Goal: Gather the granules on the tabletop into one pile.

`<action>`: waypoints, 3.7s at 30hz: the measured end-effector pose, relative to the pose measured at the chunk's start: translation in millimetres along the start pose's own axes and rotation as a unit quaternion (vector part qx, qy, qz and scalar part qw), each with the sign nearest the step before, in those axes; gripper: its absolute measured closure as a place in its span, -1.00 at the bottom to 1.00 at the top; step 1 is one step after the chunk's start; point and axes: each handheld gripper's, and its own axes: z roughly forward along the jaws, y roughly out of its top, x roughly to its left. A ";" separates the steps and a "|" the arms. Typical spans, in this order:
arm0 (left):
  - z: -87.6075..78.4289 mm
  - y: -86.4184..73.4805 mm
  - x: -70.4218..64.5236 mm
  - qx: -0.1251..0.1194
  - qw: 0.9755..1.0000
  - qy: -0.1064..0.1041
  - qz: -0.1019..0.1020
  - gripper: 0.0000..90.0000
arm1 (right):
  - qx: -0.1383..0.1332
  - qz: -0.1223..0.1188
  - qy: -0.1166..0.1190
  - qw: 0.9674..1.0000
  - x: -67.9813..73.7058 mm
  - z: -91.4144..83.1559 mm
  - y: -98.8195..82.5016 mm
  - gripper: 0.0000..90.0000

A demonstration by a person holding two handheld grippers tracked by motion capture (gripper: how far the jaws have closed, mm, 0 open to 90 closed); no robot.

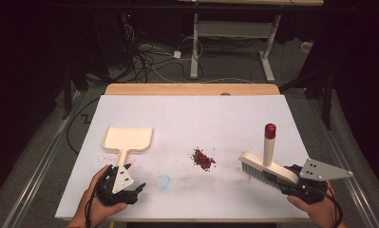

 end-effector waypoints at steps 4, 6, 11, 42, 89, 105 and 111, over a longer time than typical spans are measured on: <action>2.6 1.4 -1.6 0.003 1.000 -0.004 0.003 -0.53 | 0.021 0.001 0.017 1.000 -1.4 -1.6 -7.9 0.49; 3.8 2.1 -2.9 0.005 1.000 -0.006 0.007 -0.53 | 0.026 0.004 0.028 0.999 -3.7 0.4 -9.3 0.49; 5.1 1.8 -3.2 0.009 1.000 -0.009 0.009 -0.53 | 0.036 0.020 0.058 0.997 -8.4 7.8 -11.7 0.49; 11.5 3.0 -5.6 0.022 0.999 -0.021 0.015 -0.53 | 0.040 0.136 0.033 0.989 -81.9 50.4 1.4 0.35; -8.4 4.6 -4.7 -0.050 0.998 0.020 -0.016 -0.61 | -0.057 -0.013 -0.164 0.985 10.7 33.1 -6.7 -0.54; -4.5 4.9 -1.5 -0.046 0.999 0.017 -0.016 -0.61 | -0.044 -0.035 -0.172 0.983 18.8 36.2 -10.3 -0.53; -2.4 6.4 -2.7 -0.041 0.999 0.017 -0.014 -0.61 | -0.044 -0.032 -0.172 0.984 17.1 35.6 -10.5 -0.53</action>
